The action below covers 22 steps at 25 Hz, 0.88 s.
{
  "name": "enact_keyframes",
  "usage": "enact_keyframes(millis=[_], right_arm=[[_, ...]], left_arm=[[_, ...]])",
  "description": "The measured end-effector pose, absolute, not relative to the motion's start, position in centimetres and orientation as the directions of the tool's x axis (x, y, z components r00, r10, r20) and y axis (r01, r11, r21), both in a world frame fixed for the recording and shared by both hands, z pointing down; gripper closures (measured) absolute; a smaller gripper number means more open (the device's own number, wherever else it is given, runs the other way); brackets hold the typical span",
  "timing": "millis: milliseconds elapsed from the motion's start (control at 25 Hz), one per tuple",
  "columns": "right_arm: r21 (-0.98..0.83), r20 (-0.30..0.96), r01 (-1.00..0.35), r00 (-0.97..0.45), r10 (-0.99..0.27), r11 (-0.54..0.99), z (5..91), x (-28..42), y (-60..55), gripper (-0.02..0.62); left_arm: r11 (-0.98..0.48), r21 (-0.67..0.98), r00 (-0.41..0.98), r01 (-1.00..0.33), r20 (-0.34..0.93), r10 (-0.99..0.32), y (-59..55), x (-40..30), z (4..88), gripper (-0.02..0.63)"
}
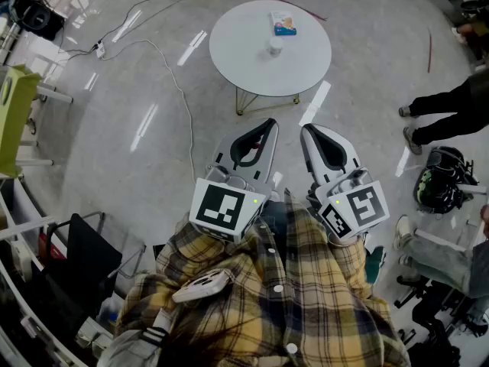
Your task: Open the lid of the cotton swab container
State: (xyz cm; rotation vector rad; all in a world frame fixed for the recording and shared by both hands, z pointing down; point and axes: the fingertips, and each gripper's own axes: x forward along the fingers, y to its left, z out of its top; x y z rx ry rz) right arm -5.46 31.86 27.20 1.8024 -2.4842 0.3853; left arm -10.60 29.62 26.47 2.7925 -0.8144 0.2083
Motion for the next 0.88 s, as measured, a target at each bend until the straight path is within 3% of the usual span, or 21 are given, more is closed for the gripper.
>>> enact_keyframes(millis=[880], right_arm=[[-0.219, 0.168, -0.949, -0.264, -0.950, 0.225, 28.0, -4.7, 27.4, 0.578]], left_arm=[[-0.806, 0.161, 0.818, -0.570, 0.211, -0.536, 23.9, -12.8, 27.3, 0.586]])
